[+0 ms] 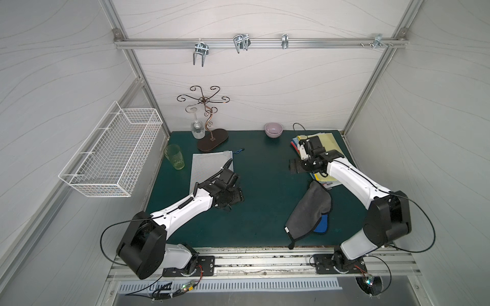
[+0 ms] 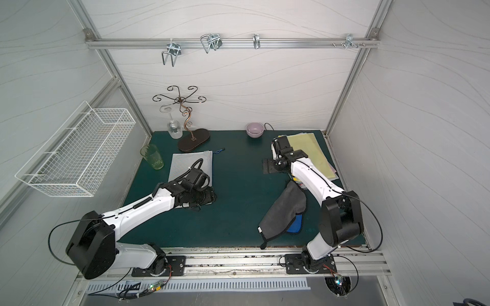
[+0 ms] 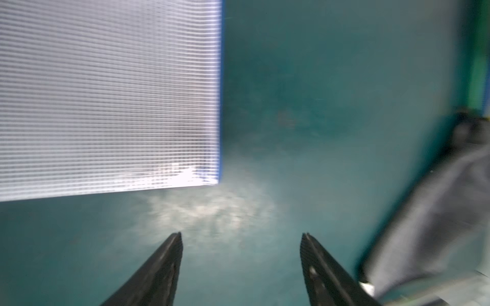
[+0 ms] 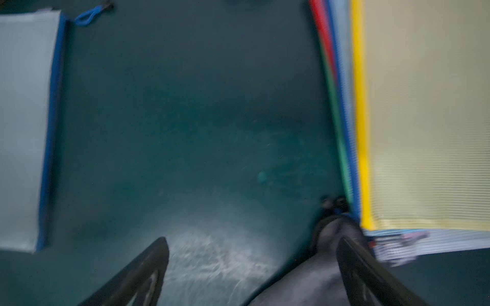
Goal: Wipe the document bag
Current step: Adjust the document bag, then move the document bag to the center of the board.
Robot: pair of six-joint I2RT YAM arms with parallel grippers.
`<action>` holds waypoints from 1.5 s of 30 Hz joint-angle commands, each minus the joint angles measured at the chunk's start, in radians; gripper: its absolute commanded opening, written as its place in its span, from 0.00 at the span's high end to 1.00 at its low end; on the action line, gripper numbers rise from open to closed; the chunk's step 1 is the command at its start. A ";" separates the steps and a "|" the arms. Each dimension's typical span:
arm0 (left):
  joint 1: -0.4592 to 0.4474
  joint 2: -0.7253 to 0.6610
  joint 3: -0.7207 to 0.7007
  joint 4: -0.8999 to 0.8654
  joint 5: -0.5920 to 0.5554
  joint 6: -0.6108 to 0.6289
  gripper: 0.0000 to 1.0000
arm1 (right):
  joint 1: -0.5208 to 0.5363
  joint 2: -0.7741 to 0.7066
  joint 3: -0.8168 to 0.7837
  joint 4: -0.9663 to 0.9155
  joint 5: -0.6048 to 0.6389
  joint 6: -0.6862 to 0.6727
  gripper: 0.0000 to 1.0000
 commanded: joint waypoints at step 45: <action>-0.100 0.405 0.255 -0.054 0.089 0.056 1.00 | 0.061 -0.202 -0.160 0.028 -0.170 0.045 0.01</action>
